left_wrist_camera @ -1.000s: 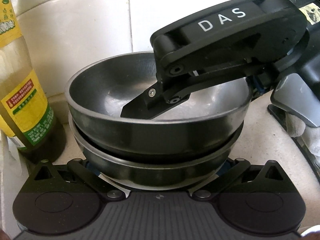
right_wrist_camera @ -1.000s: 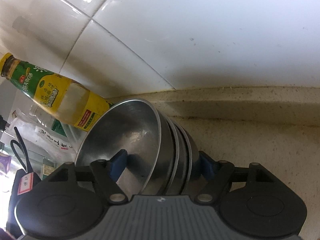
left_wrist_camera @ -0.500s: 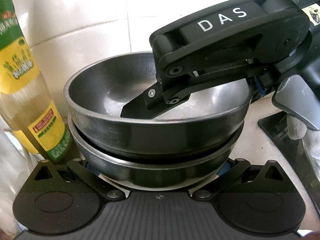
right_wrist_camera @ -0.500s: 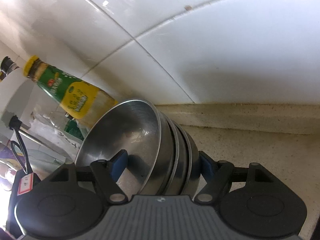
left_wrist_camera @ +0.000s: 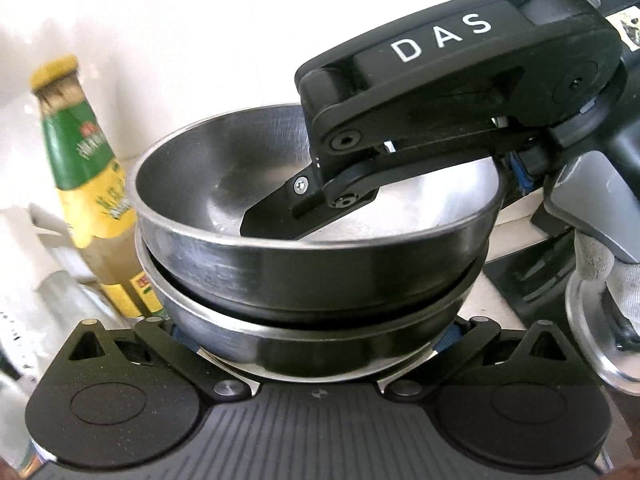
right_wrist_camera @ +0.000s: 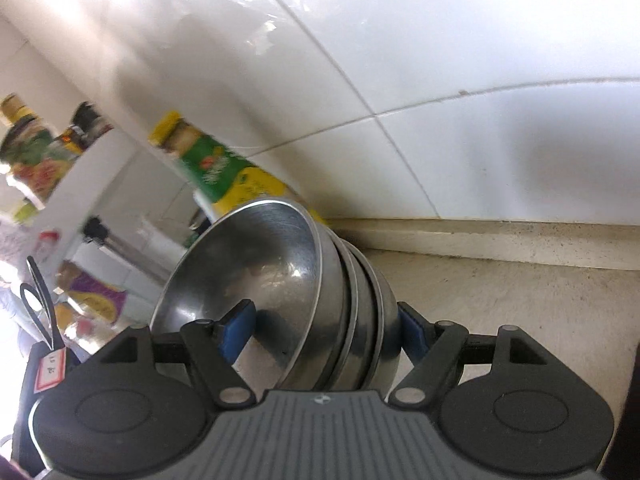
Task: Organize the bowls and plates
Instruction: 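Lift the three nested steel bowls with both grippers toward the plates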
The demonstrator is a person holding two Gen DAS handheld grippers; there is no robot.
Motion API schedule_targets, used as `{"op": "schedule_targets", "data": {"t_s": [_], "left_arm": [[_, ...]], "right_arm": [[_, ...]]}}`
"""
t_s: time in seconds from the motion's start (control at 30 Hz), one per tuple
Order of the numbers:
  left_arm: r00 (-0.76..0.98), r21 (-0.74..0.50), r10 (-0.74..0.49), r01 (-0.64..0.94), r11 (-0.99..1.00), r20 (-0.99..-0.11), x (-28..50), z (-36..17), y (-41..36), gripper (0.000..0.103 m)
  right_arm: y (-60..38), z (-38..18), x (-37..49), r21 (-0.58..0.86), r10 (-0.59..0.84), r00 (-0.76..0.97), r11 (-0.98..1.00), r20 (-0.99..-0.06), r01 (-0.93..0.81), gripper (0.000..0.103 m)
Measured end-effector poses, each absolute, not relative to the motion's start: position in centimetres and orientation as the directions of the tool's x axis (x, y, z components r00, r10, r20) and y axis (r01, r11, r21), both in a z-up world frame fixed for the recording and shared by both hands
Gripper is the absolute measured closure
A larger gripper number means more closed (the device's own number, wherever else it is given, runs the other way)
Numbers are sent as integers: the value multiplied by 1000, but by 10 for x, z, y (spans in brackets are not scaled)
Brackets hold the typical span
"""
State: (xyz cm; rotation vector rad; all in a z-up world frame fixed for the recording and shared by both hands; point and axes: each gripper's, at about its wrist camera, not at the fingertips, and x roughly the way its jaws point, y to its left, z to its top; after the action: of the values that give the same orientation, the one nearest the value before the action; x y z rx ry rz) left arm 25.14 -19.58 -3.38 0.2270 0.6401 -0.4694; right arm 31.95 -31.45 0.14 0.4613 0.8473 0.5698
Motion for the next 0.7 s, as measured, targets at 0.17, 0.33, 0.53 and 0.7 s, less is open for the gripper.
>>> {"op": "schedule_targets", "data": {"t_s": [0.17, 0.33, 0.53, 0.7], "left_arm": [[726, 74, -339, 471, 879, -598, 217, -16, -197, 0], [743, 84, -324, 453, 888, -585, 181, -7, -198, 0], [757, 83, -303, 424, 902, -579, 150, -1, -196, 0], [759, 78, -289, 407, 910, -583, 130, -4, -204, 0]], "right_arm": [[-311, 24, 285, 571, 636, 543, 759, -549, -312, 8], [-309, 39, 251, 561, 643, 547, 755, -536, -339, 8], [-309, 45, 214, 552, 656, 534, 748, -533, -368, 8], [-313, 46, 189, 550, 663, 521, 744, -537, -380, 8]]}}
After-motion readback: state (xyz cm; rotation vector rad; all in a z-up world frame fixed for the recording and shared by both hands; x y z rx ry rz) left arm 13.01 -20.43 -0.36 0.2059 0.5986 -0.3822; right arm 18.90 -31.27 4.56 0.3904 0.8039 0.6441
